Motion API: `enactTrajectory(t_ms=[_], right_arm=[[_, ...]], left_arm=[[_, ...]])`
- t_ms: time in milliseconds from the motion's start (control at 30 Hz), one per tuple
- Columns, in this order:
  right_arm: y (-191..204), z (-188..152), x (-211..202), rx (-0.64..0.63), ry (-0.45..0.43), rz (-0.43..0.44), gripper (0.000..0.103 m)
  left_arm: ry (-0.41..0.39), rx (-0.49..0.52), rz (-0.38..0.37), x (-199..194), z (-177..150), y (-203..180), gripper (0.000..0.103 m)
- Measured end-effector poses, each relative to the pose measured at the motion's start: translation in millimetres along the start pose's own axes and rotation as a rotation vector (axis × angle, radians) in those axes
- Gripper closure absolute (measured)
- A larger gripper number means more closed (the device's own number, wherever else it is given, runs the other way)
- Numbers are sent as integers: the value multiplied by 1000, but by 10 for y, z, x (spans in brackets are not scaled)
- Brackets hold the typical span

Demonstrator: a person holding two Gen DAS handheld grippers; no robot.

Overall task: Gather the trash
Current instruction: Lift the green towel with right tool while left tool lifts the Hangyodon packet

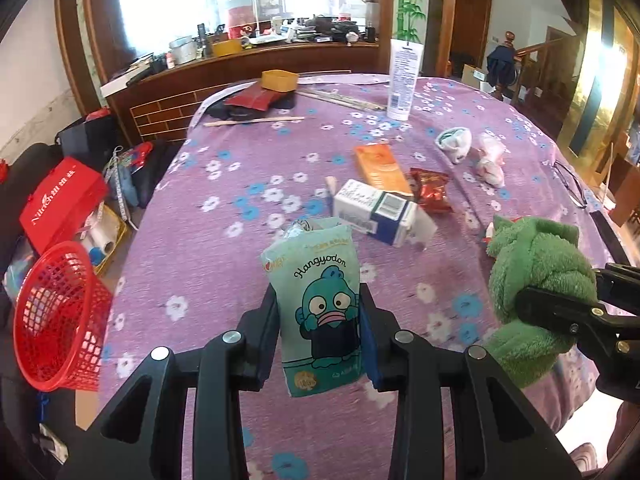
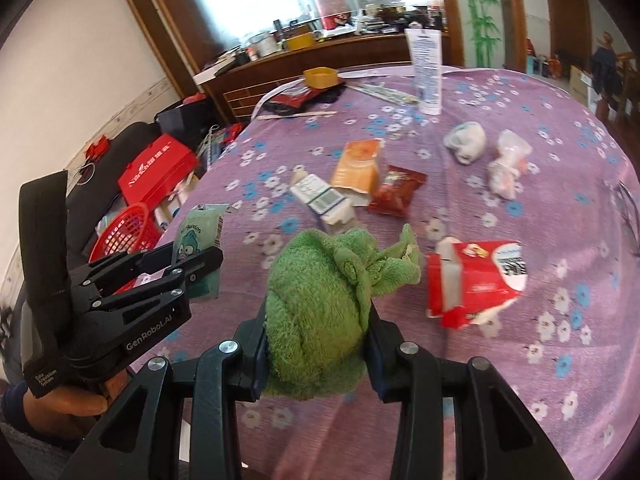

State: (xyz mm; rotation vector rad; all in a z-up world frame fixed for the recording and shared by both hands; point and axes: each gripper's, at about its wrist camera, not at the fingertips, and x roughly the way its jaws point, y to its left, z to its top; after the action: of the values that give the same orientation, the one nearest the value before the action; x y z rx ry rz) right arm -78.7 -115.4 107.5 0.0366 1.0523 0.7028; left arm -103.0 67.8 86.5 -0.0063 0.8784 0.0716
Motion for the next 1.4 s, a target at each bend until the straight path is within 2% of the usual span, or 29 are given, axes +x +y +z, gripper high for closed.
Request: enactTrajectory(t_ms=[400, 1400], right_arm=[[181, -22, 117, -18, 28, 23, 61], [177, -87, 89, 4, 41, -2, 61]], left_arm=[[-16, 0, 52, -113, -120, 152, 68], [-27, 35, 52, -122, -156, 113, 68]])
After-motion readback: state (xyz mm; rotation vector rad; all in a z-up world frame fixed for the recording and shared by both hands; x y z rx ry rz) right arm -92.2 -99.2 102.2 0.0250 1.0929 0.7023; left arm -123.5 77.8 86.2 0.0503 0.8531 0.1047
